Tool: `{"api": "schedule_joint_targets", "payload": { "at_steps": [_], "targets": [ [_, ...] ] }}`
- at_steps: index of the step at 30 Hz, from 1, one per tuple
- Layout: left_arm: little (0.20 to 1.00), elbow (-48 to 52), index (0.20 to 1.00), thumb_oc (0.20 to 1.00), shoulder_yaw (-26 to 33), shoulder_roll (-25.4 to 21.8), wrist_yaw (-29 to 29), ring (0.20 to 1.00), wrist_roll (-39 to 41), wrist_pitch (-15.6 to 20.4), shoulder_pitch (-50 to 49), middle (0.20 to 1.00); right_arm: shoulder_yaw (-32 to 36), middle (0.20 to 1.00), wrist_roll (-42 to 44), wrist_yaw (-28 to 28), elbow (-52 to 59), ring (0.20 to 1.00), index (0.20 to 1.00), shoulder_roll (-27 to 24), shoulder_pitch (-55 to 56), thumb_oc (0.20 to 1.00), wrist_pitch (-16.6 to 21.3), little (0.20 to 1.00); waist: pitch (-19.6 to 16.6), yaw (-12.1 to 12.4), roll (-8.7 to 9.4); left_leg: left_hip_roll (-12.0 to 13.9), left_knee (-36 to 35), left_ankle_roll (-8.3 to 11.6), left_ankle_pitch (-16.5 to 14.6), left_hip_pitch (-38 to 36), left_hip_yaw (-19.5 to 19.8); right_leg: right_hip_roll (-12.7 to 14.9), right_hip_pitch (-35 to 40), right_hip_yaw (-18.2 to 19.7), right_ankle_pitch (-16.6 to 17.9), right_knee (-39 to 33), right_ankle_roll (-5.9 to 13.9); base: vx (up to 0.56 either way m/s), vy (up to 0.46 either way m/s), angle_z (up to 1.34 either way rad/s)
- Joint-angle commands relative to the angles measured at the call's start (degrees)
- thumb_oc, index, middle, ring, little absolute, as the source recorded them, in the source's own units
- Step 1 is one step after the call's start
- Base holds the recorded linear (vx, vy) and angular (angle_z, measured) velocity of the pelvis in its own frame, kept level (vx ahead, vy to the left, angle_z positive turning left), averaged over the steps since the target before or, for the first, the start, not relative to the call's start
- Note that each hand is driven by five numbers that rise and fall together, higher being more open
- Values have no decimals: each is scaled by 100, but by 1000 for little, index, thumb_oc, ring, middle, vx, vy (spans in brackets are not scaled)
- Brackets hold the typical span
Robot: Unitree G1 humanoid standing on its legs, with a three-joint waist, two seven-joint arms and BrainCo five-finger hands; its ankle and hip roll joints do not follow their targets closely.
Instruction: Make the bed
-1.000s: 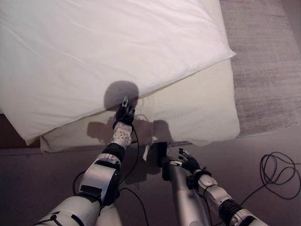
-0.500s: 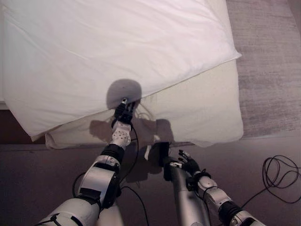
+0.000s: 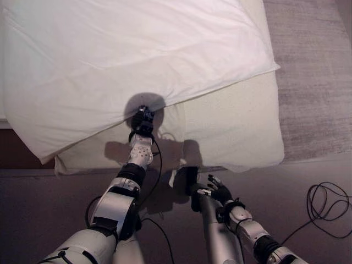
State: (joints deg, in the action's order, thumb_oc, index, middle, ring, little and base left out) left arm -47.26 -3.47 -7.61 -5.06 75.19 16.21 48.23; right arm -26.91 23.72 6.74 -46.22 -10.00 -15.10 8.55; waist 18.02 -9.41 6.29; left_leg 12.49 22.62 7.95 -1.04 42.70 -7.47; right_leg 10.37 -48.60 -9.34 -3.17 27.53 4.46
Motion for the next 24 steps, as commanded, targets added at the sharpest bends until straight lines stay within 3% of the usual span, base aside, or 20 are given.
{"api": "schedule_joint_targets", "payload": {
  "at_steps": [1,6,9,12,13,14,15,16,17,21,23,24],
  "targets": [
    [200,885,200,200,-183,7,257,200,-34,272,88,200,-23,1000,135,74,307,1000,1000,-54,112,1000,226,1000,-137,19,-262,-87,29,-176,-106,170,61,-70,206,46,365,-433,280,-70,-1,4],
    [200,1852,200,200,-300,87,403,200,174,333,-347,200,-42,1000,387,31,652,1000,1000,37,-38,1000,277,1000,-2,156,-328,-194,-143,-249,94,158,34,-2,238,-18,489,-535,241,-21,8,8],
    [200,2240,200,200,-371,198,463,200,283,400,-594,200,-10,1000,855,-26,729,1000,1000,131,-152,1000,360,1000,42,238,-373,-204,-140,-207,-19,69,91,-27,325,2,373,-495,288,51,-4,7],
    [200,2869,200,200,-542,314,580,200,411,465,-962,200,-87,1000,1952,-311,857,1000,1000,409,-587,1000,545,1000,122,398,-442,-247,-186,-213,12,23,112,1,391,-41,366,-502,279,23,12,4],
    [200,2870,200,200,-542,314,579,200,410,465,-963,200,-87,1000,1953,-312,855,1000,1000,409,-588,1000,546,1000,125,399,-441,-246,-186,-212,11,20,111,1,394,-41,366,-503,279,-5,25,8],
    [200,3094,200,200,-600,341,637,200,461,463,-1091,200,-140,1000,2599,-520,953,1000,1000,561,-829,1000,590,1000,138,476,-480,-280,-241,-229,35,0,136,15,417,-50,383,-521,282,-70,13,8],
    [200,3105,200,200,-604,338,634,200,458,465,-1089,200,-135,1000,2611,-531,948,1000,1000,559,-841,1000,594,1000,154,467,-465,-294,-242,-278,156,72,108,35,364,-73,493,-554,229,3,15,12],
    [200,3164,200,200,-640,365,640,200,487,487,-1144,200,-150,1000,2964,-621,975,1000,1000,634,-909,1000,607,1000,158,515,-494,-293,-271,-233,29,-44,142,24,455,-60,374,-525,285,7,19,12],
    [200,3426,200,200,-701,379,685,200,478,516,-1234,200,-180,1000,3771,-886,1145,1000,1000,819,-1078,1000,582,1000,178,594,-520,-324,-316,-234,44,-65,154,40,472,-76,373,-518,287,74,16,13],
    [200,3722,200,200,-770,388,671,200,466,580,-1359,200,-247,1000,4526,-1022,1358,1000,1000,1006,-1351,1000,587,1000,221,689,-536,-365,-356,-246,68,-108,196,61,523,-107,359,-500,283,3,9,4],
    [200,3943,200,200,-755,411,632,200,483,695,-1443,200,-223,1000,5293,-1154,1554,1000,1000,1203,-1539,1000,666,1000,253,780,-571,-423,-406,-252,94,-145,250,107,582,-154,341,-473,288,-28,15,5],
    [200,4012,200,200,-762,412,618,200,472,720,-1445,200,-186,1000,5497,-1150,1618,1000,1000,1260,-1641,1000,722,1000,273,803,-577,-442,-402,-293,216,-72,230,139,530,-196,441,-488,232,-65,23,15]
  ]
}}
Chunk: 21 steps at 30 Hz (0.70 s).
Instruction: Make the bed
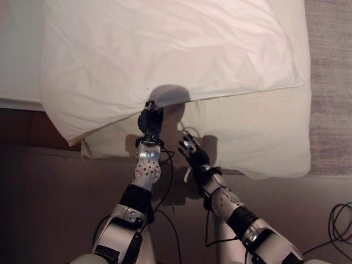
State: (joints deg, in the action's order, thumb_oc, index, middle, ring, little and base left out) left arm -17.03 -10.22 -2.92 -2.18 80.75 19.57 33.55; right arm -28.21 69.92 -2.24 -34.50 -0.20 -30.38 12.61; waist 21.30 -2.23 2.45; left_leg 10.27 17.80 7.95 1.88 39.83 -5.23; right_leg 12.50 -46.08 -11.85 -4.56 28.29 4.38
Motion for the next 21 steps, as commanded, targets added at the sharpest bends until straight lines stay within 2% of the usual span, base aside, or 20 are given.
{"api": "schedule_joint_targets", "payload": {
  "at_steps": [1,3,4,7,11,21],
  "targets": [
    [200,992,200,200,-89,-58,326,200,-87,384,25,200,-54,1000,880,-256,442,1000,1000,280,-118,1000,316,1000,-51,84,-192,-221,81,-293,-77,214,7,-73,280,53,579,-563,240,-58,31,19],
    [200,1190,200,200,-73,-85,257,200,-139,464,-58,200,-20,1000,1374,-265,562,1000,1000,455,-243,1000,397,1000,-75,167,-250,-257,47,-275,-198,116,48,-61,369,64,449,-526,301,52,32,20],
    [200,1198,200,200,-77,-88,253,200,-143,465,-54,200,-15,1000,1380,-270,561,1000,1000,454,-254,1000,399,1000,-50,164,-239,-266,52,-318,-80,185,19,-44,316,36,554,-548,245,15,35,12],
    [200,1326,200,200,-68,-113,211,200,-235,516,-90,200,158,1000,1846,-385,550,1000,1000,577,-393,1000,394,1000,-51,248,-285,-316,32,-337,-81,168,48,-12,340,16,536,-521,252,-10,31,8],
    [200,1530,200,200,77,-138,5,200,-422,708,-169,200,642,1000,2353,-405,738,1000,1000,603,-617,1000,618,1000,-16,337,-353,-392,73,-383,-120,169,92,57,368,3,508,-476,272,15,32,7],
    [200,1800,200,200,659,-377,-529,200,-838,953,-649,200,1231,1000,2355,-303,1739,1000,1000,102,-608,1000,1066,1000,-4,434,-435,-491,108,-448,-145,222,132,162,349,-24,492,-446,327,16,34,5]
  ]
}}
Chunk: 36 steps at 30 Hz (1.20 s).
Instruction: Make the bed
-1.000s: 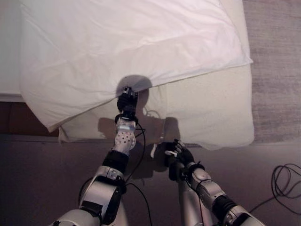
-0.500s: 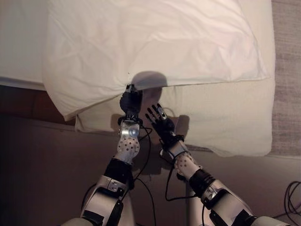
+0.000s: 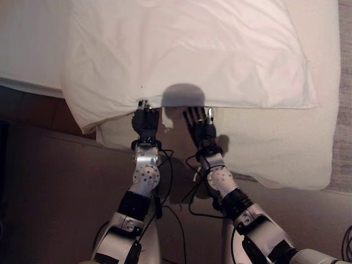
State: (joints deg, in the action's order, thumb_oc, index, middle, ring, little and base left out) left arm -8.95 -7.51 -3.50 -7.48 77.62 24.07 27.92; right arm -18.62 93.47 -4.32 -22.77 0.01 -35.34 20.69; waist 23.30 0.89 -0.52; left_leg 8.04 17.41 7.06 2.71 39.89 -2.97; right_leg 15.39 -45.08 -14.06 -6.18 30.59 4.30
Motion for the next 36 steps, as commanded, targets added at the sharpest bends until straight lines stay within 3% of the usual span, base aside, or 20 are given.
{"api": "schedule_joint_targets", "payload": {
  "at_steps": [1,10,26,36],
  "targets": [
    [200,1062,200,200,526,-375,-99,200,-653,519,-205,200,374,1000,-53,-99,784,1000,1000,-36,-31,1000,310,1000,-206,135,-132,-279,177,-365,-233,241,-90,-126,235,196,629,-646,334,0,0,0],
    [200,1208,200,200,1005,-555,-481,200,-1066,643,-511,200,776,1000,-212,-97,1117,1000,1000,-436,223,1000,374,1000,-260,104,-118,-284,211,-395,-266,295,-56,-111,169,172,596,-569,348,10,6,3],
    [200,513,200,200,2144,-979,-2022,200,-1793,891,-534,200,1759,1000,-371,397,275,1000,1000,-1139,38,1000,180,1000,-364,61,-165,-256,345,-408,-339,402,-89,-82,35,211,535,-444,385,0,0,0],
    [200,433,200,200,2364,-982,-2350,200,-2015,940,-510,200,2080,1000,-269,370,56,1000,1000,-1271,-124,1000,239,1000,-376,67,-217,-297,259,-439,-291,405,-120,-49,-11,246,564,-447,394,-1,3,0]
  ]
}}
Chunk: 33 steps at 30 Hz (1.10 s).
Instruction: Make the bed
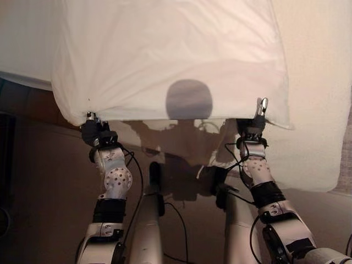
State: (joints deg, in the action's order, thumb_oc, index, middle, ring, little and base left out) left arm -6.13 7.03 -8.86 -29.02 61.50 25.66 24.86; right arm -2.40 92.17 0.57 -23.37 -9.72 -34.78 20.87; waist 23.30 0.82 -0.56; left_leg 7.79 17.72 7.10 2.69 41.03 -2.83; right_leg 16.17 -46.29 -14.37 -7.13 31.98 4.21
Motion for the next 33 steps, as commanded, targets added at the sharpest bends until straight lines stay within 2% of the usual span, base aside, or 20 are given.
{"api": "schedule_joint_targets", "payload": {
  "at_steps": [1,2,3,11,12,13,14,15,16,24,28,29,33],
  "targets": [
    [200,150,200,200,922,-447,-241,200,-435,783,-187,200,465,937,-135,-129,122,937,937,-303,-179,937,225,937,-373,78,-214,-278,241,-430,-280,312,-136,-131,111,275,656,-594,401,0,0,0],
    [200,137,200,200,933,-447,-265,200,-456,757,-187,200,472,476,-143,-136,132,476,476,-295,-182,476,236,476,-375,77,-220,-278,241,-434,-279,315,-131,-133,105,275,655,-590,398,0,0,0],
    [200,167,200,200,905,-414,-258,200,-466,713,-218,200,442,200,-172,-165,213,200,200,-248,-130,200,252,200,-379,64,-217,-271,267,-438,-318,316,-118,-139,101,287,615,-554,401,0,0,0],
    [200,300,200,200,789,-263,-183,200,-383,730,-249,200,250,200,-193,-483,769,200,200,-59,20,200,249,200,-402,26,-237,-260,326,-430,-332,389,-105,-155,34,280,568,-488,373,0,0,0],
    [332,311,332,332,788,-242,-158,332,-360,723,-264,332,242,200,-205,-510,844,200,200,-38,58,200,257,200,-407,20,-236,-262,334,-435,-341,388,-104,-162,31,287,566,-485,373,0,0,0],
    [385,312,385,385,788,-241,-154,385,-357,722,-269,385,239,200,-207,-508,852,200,200,-36,68,200,259,200,-410,21,-236,-261,335,-435,-342,387,-105,-162,31,288,566,-485,373,0,0,0],
    [755,327,755,755,758,-192,-124,755,-290,745,-294,755,213,200,-186,-579,992,200,200,-8,103,200,282,200,-402,9,-242,-260,336,-435,-337,392,-113,-166,15,300,571,-474,374,0,0,0],
    [846,327,846,846,757,-191,-120,846,-287,746,-299,846,209,200,-190,-575,1002,200,200,-6,114,200,285,200,-407,9,-242,-259,336,-434,-337,392,-114,-166,14,301,572,-474,373,0,0,0],
    [1000,340,1000,1000,740,-156,-71,1000,-228,725,-333,1000,188,200,-204,-628,1188,200,200,23,162,200,328,200,-414,1,-243,-258,306,-425,-326,388,-112,-167,16,302,582,-502,380,0,0,0],
    [1000,419,1000,1000,575,89,257,1000,293,747,-520,1000,-50,200,-203,-722,2260,200,200,354,528,200,724,200,-413,-59,-214,-236,234,-395,-279,368,-159,-184,16,306,603,-528,374,0,0,0],
    [1000,287,1000,1000,443,171,509,1000,505,610,-598,1000,-279,200,-248,-865,2780,200,200,450,718,200,742,200,-421,-101,-178,-218,186,-393,-271,325,-174,-199,48,323,621,-569,368,0,0,0],
    [1000,149,1000,1000,292,247,765,1000,752,544,-599,1000,-495,200,-261,-1029,3084,200,200,479,795,200,698,200,-398,-124,-153,-220,177,-393,-270,301,-181,-214,63,344,636,-587,364,0,0,0],
    [1000,-146,1000,1000,46,382,1185,1000,1136,416,-642,1000,-822,200,-347,-1206,3511,200,200,446,904,200,669,200,-350,-176,-94,-215,173,-388,-258,258,-245,-235,73,394,675,-612,367,0,0,0]
  ]
}}
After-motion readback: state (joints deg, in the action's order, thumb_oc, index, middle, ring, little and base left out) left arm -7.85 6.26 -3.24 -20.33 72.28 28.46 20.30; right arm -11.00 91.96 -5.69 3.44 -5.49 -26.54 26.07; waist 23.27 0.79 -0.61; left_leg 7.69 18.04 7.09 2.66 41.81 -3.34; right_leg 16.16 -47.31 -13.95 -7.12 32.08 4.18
